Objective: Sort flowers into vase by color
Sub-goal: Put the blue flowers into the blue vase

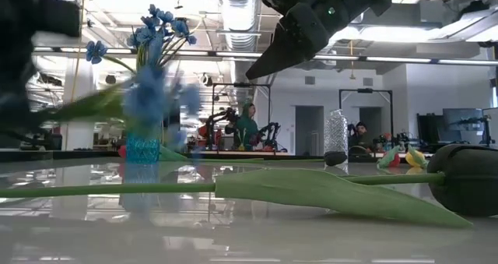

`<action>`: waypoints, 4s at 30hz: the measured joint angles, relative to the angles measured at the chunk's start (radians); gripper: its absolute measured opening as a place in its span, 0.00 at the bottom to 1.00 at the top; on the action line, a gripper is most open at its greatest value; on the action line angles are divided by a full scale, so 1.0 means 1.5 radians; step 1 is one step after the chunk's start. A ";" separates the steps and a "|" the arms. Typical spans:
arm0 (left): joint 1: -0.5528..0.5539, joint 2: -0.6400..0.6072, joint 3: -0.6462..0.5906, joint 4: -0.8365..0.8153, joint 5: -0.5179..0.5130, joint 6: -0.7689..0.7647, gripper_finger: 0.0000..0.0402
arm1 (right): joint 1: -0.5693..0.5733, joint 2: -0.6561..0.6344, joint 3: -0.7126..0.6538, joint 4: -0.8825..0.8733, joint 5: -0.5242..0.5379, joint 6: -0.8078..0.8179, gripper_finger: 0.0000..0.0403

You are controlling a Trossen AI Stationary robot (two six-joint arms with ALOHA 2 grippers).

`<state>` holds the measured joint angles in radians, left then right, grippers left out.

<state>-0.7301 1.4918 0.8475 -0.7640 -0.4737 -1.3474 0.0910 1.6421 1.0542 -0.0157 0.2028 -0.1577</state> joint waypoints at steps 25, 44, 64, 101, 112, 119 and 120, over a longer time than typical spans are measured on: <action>0.345 -0.287 0.325 0.032 -0.213 0.893 0.03 | -0.008 0.000 -0.044 0.057 0.001 0.025 0.41; 0.955 -0.469 0.143 0.402 0.169 1.013 0.02 | 0.014 0.000 -0.044 0.043 0.002 0.042 0.41; 1.287 -0.442 -0.301 0.882 0.639 0.563 0.01 | 0.073 0.000 -0.044 -0.005 0.002 0.070 0.41; 1.193 -0.473 -0.437 0.950 0.678 0.604 0.01 | 0.127 0.000 -0.046 -0.044 0.005 0.130 0.41; 1.148 -0.473 -0.437 0.899 0.685 0.717 0.01 | 0.127 0.000 -0.046 -0.044 0.005 0.128 0.41; 1.113 -0.473 -0.437 0.864 0.690 0.789 0.01 | 0.127 0.000 -0.046 -0.044 0.005 0.127 0.41; 1.110 -0.473 -0.437 0.856 0.690 0.796 0.01 | 0.127 0.000 -0.046 -0.044 0.005 0.125 0.41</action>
<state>0.9350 0.7826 0.1917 0.5203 0.5617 -0.1532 0.2810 1.6417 0.9852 -0.0815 0.2104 0.0296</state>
